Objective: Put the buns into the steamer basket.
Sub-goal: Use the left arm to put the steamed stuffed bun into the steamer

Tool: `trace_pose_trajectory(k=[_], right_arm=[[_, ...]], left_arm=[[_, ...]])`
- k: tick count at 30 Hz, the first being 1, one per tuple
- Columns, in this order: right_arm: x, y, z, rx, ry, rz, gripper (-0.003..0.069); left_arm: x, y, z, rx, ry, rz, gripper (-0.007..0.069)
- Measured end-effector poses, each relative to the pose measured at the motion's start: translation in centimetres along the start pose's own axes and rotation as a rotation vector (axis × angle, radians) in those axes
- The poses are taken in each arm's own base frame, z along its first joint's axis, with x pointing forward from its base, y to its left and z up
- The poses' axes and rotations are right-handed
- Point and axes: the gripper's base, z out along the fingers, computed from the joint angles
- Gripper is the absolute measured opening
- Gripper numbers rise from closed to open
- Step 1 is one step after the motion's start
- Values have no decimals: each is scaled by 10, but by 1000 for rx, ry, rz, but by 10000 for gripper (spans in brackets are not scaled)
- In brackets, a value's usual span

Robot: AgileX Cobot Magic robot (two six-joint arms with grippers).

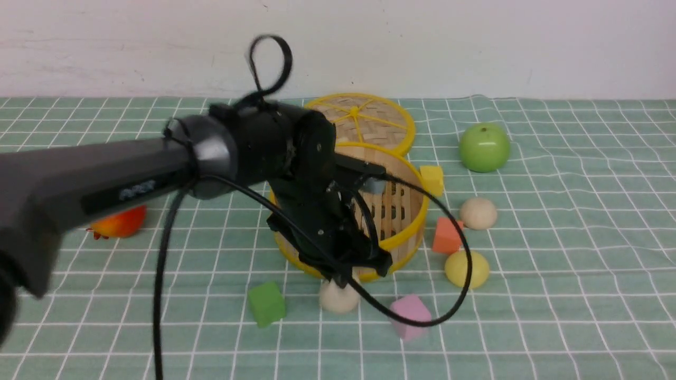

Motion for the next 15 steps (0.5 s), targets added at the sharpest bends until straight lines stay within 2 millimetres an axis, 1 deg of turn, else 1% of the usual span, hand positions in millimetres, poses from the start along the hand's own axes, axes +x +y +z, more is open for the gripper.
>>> trace_pose_trajectory(k=[1, 3, 4, 6, 7, 8, 9, 10, 12, 15], right_arm=[[0, 0, 0, 0, 0, 0, 144], [0, 0, 0, 0, 0, 0, 148], [0, 0, 0, 0, 0, 0, 150], [0, 0, 0, 0, 0, 0, 153], [0, 0, 0, 0, 0, 0, 155], [0, 0, 0, 0, 0, 0, 156], [0, 0, 0, 0, 0, 0, 158], [0, 0, 0, 0, 0, 0, 158], [0, 0, 0, 0, 0, 0, 162], [0, 0, 0, 0, 0, 0, 166]], left_arm=[[-1, -1, -5, 3, -14, 0, -7], [-9, -4, -30, 9, -104, 14, -7], [-16, -5, -41, 10, -168, 20, -7], [-30, -3, -52, 9, -270, 32, -7], [-36, -2, -52, 7, -306, 34, -7], [-41, 0, -51, 5, -332, 33, -7], [-47, 2, -45, 2, -348, 30, -7], [-48, 2, -44, 2, -350, 30, -7], [-59, 8, -20, -11, -342, 30, -7], [-66, 13, 11, -21, -305, 28, -3]])
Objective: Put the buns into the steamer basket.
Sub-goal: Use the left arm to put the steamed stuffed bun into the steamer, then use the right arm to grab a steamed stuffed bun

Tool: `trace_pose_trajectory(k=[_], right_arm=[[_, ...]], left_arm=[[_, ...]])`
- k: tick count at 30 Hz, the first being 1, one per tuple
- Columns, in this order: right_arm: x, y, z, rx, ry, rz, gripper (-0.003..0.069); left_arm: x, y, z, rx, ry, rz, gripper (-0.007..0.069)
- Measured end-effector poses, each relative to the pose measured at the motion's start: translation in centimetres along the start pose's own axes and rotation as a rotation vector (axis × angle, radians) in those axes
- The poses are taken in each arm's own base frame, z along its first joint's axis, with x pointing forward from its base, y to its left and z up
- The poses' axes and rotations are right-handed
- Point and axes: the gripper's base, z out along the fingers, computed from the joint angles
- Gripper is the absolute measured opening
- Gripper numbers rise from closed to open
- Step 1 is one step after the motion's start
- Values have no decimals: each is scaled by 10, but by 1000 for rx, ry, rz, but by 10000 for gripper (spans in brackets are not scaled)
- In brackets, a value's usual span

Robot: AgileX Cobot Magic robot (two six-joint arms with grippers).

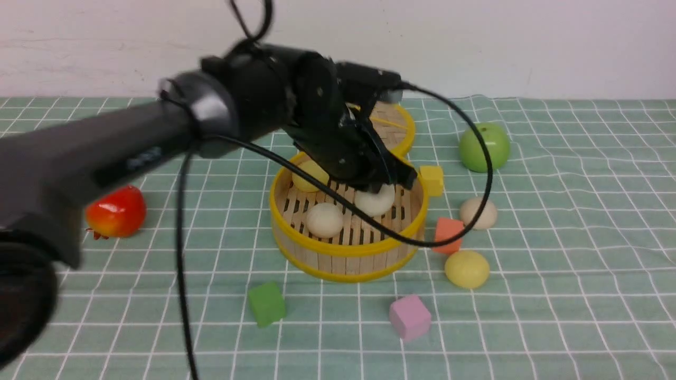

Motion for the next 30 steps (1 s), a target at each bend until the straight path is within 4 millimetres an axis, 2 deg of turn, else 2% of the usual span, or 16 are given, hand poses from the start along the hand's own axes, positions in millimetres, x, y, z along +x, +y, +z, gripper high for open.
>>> trace_pose_trajectory(k=[4, 7, 10, 12, 15, 17, 20, 23, 24, 25, 26, 27, 28, 30], right_arm=[[0, 0, 0, 0, 0, 0, 169], [0, 0, 0, 0, 0, 0, 168], [0, 0, 0, 0, 0, 0, 172], [0, 0, 0, 0, 0, 0, 175], [0, 0, 0, 0, 0, 0, 182], [0, 0, 0, 0, 0, 0, 183], [0, 0, 0, 0, 0, 0, 189], [0, 0, 0, 0, 0, 0, 192], [0, 0, 0, 0, 0, 0, 193], [0, 0, 0, 0, 0, 0, 195], [0, 0, 0, 0, 0, 0, 198], [0, 0, 0, 0, 0, 0, 198], [0, 0, 0, 0, 0, 0, 201], [0, 0, 0, 0, 0, 0, 203]], left_arm=[[5, 7, 31, -9, 51, -7, 29], [6, 13, 40, -17, 70, -38, 86], [6, 14, 41, -21, 81, -60, 164], [6, 14, 38, -19, 99, -64, 242], [2, 11, 28, 0, 128, -93, 338], [-1, 10, 22, 4, 130, -109, 360], [-21, 3, -30, 18, 79, -127, 349], [-35, -3, -90, 28, 11, -112, 224], [-37, -4, -104, 31, -5, -107, 189], [-38, -6, -127, 34, -35, -97, 127], [-37, -9, -154, 40, -74, -77, 63], [-36, -10, -163, 41, -85, -73, 41], [-28, -14, -193, 58, -139, -55, -14], [-14, -16, -220, 69, -193, -48, -14]])
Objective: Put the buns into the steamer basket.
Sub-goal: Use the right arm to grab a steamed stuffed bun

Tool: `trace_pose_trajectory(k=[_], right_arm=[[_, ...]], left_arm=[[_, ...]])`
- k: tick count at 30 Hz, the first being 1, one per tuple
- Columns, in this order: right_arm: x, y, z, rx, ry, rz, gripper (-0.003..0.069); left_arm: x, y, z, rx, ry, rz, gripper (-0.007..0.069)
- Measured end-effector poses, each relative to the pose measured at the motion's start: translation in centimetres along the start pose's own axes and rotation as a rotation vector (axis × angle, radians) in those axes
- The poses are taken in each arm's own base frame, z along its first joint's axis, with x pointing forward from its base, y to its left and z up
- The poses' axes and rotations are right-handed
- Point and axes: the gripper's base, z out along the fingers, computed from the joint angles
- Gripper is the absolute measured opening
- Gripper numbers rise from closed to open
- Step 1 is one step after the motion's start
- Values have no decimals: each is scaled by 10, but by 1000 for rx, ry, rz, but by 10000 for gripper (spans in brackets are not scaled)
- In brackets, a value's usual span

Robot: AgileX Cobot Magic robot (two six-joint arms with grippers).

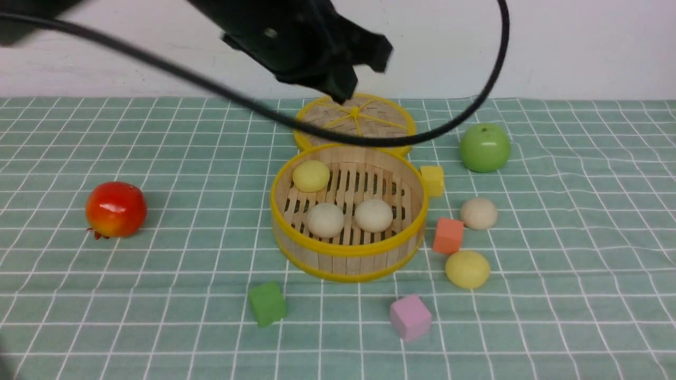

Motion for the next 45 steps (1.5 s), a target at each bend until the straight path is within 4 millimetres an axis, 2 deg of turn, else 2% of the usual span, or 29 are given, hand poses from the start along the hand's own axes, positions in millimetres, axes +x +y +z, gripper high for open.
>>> trace_pose_trajectory(k=[1, 3, 4, 5, 8, 9, 10, 12, 13, 14, 15, 16, 17, 18, 19, 21, 24, 26, 28, 30, 32, 34, 36, 38, 40, 42, 44, 45], right_arm=[[0, 0, 0, 0, 0, 0, 204], [0, 0, 0, 0, 0, 0, 207], [0, 0, 0, 0, 0, 0, 207], [0, 0, 0, 0, 0, 0, 210], [0, 0, 0, 0, 0, 0, 215], [0, 0, 0, 0, 0, 0, 217], [0, 0, 0, 0, 0, 0, 218], [0, 0, 0, 0, 0, 0, 221], [0, 0, 0, 0, 0, 0, 221], [0, 0, 0, 0, 0, 0, 223], [0, 0, 0, 0, 0, 0, 223], [0, 0, 0, 5, -3, -18, 224], [0, -1, 0, 7, -3, -24, 225], [0, -2, 0, 19, -5, -60, 227], [-1, -2, 0, 22, -6, -69, 228], [-1, -3, 0, 36, -10, -110, 231], [-1, -3, 1, 38, -26, -116, 231], [-6, 0, 1, -11, -97, 75, 235], [-10, 2, 0, -39, -141, 172, 237], [-22, 5, -2, -114, -257, 431, 237], [-31, 5, -5, -164, -350, 582, 237], [-36, 4, -7, -192, -402, 661, 236], [-41, 6, -9, -218, -381, 731, 225], [-52, 10, -12, -226, -318, 720, 214], [-86, 21, -17, -203, -115, 555, 192], [-115, 30, -13, -180, 80, 347, 184], [-132, 41, -1, -166, 273, 180, 181], [-136, 43, 2, -165, 311, 146, 181]], left_arm=[[4, -2, -14, 4, -31, -2, -14], [27, -1, -34, 4, -81, 5, -14], [32, -1, -37, 3, -91, 4, -14], [50, -1, -54, -1, -154, 12, -14], [100, 5, -70, -17, -242, 8, -14], [121, 8, -71, -26, -273, 3, -14], [130, 9, -72, -28, -274, 2, -14], [168, 15, -78, -39, -367, -10, -14], [170, 15, -83, -38, -402, -11, -14], [199, 20, -83, -44, -462, -38, -14], [202, 20, -83, -44, -471, -41, -14], [224, 24, -89, -45, -566, -66, -14], [231, 25, -86, -48, -552, -68, -14], [248, 29, -89, -51, -622, -79, -14], [249, 29, -89, -52, -626, -79, -14], [266, 32, -86, -59, -642, -84, -14], [272, 33, -86, -60, -651, -88, -14], [271, 33, -87, -60, -667, -89, -14], [271, 33, -87, -60, -668, -89, -14], [271, 33, -87, -60, -669, -89, -14], [271, 33, -87, -60, -670, -89, -14], [271, 33, -87, -60, -670, -89, -14], [271, 33, -87, -60, -670, -89, -14], [271, 33, -87, -60, -671, -89, -14], [271, 33, -87, -60, -671, -89, -14], [271, 33, -87, -60, -671, -90, -13], [271, 33, -87, -60, -671, -93, -13], [271, 33, -87, -60, -672, -93, -13]])
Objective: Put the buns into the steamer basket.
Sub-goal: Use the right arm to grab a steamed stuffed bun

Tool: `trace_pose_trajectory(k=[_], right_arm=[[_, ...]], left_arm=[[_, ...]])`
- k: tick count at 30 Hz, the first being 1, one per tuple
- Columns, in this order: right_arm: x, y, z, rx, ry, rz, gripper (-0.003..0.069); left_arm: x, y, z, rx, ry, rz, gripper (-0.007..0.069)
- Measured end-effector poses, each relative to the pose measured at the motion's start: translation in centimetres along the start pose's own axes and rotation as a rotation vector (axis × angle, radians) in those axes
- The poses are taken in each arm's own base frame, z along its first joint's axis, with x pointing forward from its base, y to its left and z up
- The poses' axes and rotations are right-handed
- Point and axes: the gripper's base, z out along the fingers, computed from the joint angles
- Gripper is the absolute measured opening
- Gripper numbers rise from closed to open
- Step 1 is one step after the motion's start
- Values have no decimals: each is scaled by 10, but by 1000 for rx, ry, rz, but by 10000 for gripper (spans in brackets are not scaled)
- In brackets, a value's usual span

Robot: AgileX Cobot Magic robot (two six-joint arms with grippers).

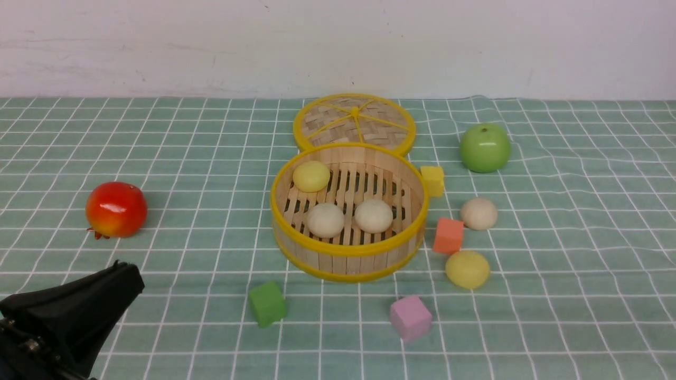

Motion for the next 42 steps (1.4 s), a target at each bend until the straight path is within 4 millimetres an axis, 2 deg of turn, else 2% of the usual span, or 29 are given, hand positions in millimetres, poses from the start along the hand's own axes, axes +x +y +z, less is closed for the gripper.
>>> trace_pose_trajectory(k=[2, 4, 5, 7, 8, 9, 10, 11, 12, 14, 16, 17, 18, 20, 24, 25, 28, 31, 36, 42], right_arm=[[-28, 21, 22, 43, 211, -159, 181], [-38, 32, 43, 69, 309, -229, 181], [-45, 41, 64, 83, 370, -284, 181], [-50, 51, 99, 97, 450, -335, 181], [-52, 52, 98, 94, 443, -337, 181], [-53, 57, 126, 109, 501, -362, 181], [-54, 57, 133, 112, 513, -367, 181], [-56, 59, 160, 124, 562, -374, 181], [-60, 61, 177, 115, 584, -377, 181], [-63, 63, 196, 90, 608, -374, 181], [-65, 65, 225, 50, 650, -363, 187], [-67, 66, 224, 47, 644, -369, 188], [-66, 68, 242, 25, 663, -368, 193], [-67, 72, 263, 7, 678, -358, 211], [-66, 74, 291, 7, 696, -354, 243], [-65, 74, 307, 8, 702, -351, 261], [-61, 70, 327, 18, 718, -341, 277], [-63, 61, 338, 31, 715, -323, 283], [-65, 52, 343, 45, 716, -302, 283], [-61, 54, 346, 16, 731, -261, 283]], left_arm=[[0, 0, 0, 0, 0, 0, -13], [0, 0, 0, 0, -1, 0, -13], [0, 0, 0, 0, -1, 0, -13], [0, 0, 0, 0, -2, 0, -11], [0, 0, 0, 0, -2, 0, -11], [0, 0, 0, 0, -2, 0, -11], [0, 0, 0, 0, -2, 0, -10], [0, 0, 0, 0, -2, 0, -9], [0, 0, 0, 0, -2, 0, -8], [0, 0, 0, 0, -2, 0, -6], [0, 0, 0, 0, -2, 0, -4], [0, 0, 0, 0, -2, 0, -4], [0, 0, 0, 0, -2, 0, -2], [0, 0, 0, 0, -2, 0, 0], [0, 0, 0, 0, -2, 0, 3], [0, 0, 0, 0, -2, 0, 4], [0, 0, 0, 0, -2, 0, 6], [0, 0, 0, 0, -2, 0, 8], [0, 0, 0, 0, -2, 0, 15], [0, 0, 0, 0, -2, 0, 21]])
